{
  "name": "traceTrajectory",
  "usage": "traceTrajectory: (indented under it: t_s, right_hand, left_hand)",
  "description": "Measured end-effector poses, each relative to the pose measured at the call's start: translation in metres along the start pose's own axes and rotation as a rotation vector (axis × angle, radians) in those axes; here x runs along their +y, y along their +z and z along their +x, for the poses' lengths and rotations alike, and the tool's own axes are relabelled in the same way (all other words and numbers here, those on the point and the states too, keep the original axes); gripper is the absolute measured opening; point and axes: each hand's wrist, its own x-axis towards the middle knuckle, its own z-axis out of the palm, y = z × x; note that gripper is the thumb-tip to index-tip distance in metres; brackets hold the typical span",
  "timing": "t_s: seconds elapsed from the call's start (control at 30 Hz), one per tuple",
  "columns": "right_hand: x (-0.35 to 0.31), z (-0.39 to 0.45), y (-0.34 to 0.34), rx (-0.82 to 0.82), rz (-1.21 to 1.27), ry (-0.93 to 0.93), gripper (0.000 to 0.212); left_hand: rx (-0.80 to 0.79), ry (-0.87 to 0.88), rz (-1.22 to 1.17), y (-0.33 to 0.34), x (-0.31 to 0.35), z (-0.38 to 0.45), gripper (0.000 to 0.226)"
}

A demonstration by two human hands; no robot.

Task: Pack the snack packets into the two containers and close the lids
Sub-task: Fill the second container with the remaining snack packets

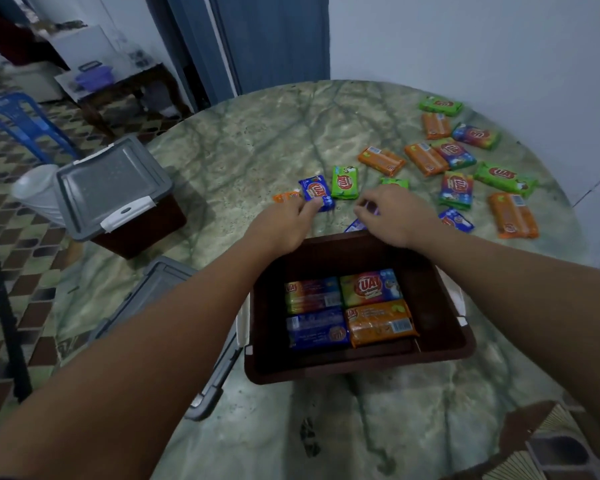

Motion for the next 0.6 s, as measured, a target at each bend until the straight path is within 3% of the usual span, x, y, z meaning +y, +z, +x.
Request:
traceTrajectory:
  t_s: [0.27, 0.4, 0.6]
  right_hand:
    - [0.025, 0.031, 0.011, -0.142, 0.017, 0.046, 0.017]
    - [0.033, 0.043, 0.016, -0.163, 0.051, 0.086, 0.023]
    - [0.039, 0.061, 0.023, -0.198, 0.113, 0.161, 0.026]
  left_hand:
    - [0.023, -0.194, 0.104, 0.008, -0.014, 0.039, 0.025]
    - [-0.009, -0.224, 0.159, 0.019, -0.032, 0.063, 0.032]
    - [-0.181, -0.199, 0.198, 0.028, -0.034, 0.085, 0.039]
